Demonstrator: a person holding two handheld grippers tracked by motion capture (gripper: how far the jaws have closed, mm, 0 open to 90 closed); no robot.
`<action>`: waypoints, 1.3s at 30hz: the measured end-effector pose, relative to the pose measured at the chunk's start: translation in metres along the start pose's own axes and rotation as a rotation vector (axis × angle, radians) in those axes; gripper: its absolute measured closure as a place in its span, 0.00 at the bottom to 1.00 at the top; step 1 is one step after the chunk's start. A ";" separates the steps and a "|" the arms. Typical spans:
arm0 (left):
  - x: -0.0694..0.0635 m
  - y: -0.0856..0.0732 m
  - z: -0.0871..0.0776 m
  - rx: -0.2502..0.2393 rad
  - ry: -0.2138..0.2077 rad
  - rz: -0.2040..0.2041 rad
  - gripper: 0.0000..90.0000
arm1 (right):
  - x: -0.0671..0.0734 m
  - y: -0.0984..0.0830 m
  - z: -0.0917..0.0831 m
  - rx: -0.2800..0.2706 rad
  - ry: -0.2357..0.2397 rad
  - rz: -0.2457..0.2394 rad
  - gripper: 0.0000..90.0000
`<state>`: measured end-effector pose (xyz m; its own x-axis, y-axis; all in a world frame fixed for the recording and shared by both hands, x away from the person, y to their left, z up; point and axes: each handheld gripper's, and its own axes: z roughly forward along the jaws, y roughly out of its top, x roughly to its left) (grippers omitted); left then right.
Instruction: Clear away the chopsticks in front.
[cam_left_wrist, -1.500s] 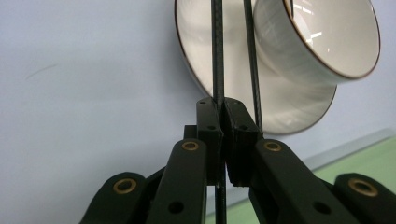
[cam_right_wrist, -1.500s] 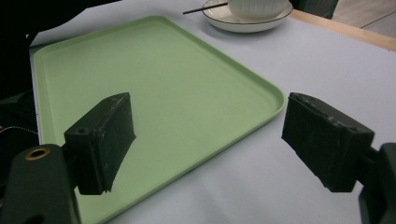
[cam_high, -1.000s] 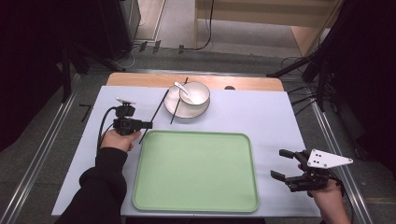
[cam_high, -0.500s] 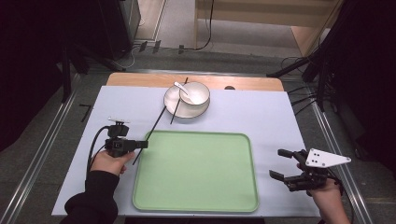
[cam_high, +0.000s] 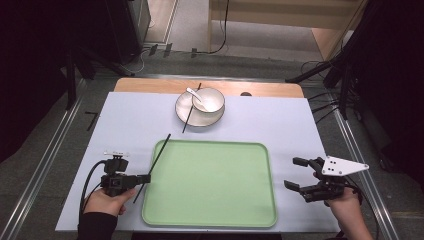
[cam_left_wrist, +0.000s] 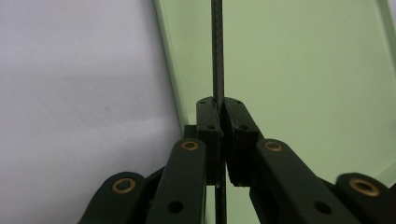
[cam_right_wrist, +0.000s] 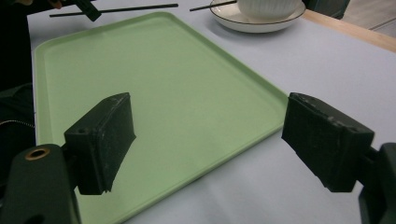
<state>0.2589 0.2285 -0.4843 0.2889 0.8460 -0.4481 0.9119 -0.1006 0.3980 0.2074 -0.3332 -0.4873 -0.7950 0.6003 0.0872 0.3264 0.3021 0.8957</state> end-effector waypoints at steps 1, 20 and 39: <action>0.000 0.000 0.000 0.000 0.000 0.000 0.95 | 0.000 0.000 0.000 0.000 0.000 0.000 0.19; -0.015 -0.003 0.028 0.102 0.026 0.039 0.93 | 0.000 -0.001 0.000 0.001 -0.002 0.001 0.19; -0.013 0.011 0.019 -0.008 -0.114 0.209 0.37 | -0.001 -0.003 -0.002 -0.001 0.003 0.009 0.19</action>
<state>0.2710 0.2067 -0.4890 0.5025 0.7424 -0.4431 0.8267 -0.2627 0.4975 0.2063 -0.3357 -0.4889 -0.7937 0.6007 0.0963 0.3328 0.2962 0.8953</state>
